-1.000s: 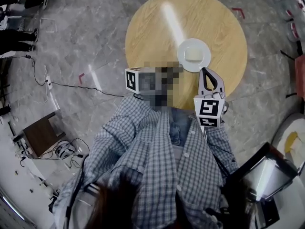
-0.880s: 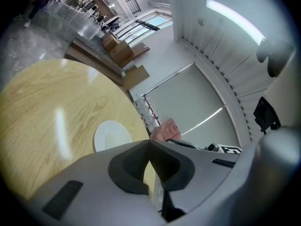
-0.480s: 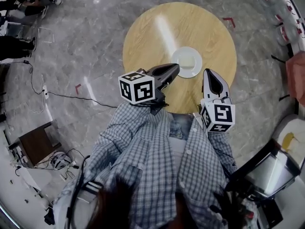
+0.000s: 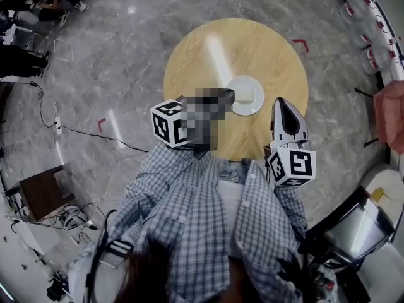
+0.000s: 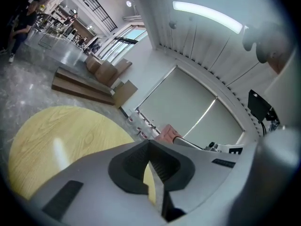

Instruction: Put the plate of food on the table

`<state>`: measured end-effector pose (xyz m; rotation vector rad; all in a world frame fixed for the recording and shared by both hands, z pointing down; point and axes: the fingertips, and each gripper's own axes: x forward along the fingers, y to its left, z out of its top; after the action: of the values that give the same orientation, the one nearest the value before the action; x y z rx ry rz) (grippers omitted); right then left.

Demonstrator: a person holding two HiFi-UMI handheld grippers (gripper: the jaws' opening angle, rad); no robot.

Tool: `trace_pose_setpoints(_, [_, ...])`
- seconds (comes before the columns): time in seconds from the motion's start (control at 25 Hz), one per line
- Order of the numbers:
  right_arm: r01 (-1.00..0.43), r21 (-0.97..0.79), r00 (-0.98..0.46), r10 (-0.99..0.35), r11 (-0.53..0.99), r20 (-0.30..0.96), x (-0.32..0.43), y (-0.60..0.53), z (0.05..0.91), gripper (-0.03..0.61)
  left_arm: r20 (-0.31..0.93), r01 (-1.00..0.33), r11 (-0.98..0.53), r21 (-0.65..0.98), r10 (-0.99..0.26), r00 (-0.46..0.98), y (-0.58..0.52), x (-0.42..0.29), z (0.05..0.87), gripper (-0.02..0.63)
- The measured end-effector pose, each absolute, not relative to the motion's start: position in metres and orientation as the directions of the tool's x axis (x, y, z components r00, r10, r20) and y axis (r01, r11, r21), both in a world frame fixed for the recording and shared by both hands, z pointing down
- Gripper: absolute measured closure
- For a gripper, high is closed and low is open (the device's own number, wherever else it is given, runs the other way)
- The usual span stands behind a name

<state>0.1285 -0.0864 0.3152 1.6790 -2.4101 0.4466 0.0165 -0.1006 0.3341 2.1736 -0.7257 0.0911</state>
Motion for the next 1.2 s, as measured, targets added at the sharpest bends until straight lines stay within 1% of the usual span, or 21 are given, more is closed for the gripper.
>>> trace_pose_setpoints(0.24, [-0.93, -0.156, -0.364, -0.888, 0.332, 0.281, 0.124, -0.096, 0.309, 0.572, 0.266, -0.516, -0.495, 0.7, -0.489, 0.831, -0.109, 0.012, 0.323, 0.607])
trace_pose_setpoints(0.44, [-0.925, -0.186, -0.371, -0.887, 0.33, 0.273, 0.121, -0.096, 0.313, 0.572, 0.216, -0.472, -0.487, 0.735, -0.491, 0.844, -0.11, 0.009, 0.32, 0.607])
trace_pose_setpoints(1.2, [-0.928, -0.187, -0.366, -0.885, 0.323, 0.288, 0.123, -0.096, 0.322, 0.572, 0.209, -0.431, -0.465, 0.773, -0.455, 0.866, -0.108, 0.014, 0.328, 0.607])
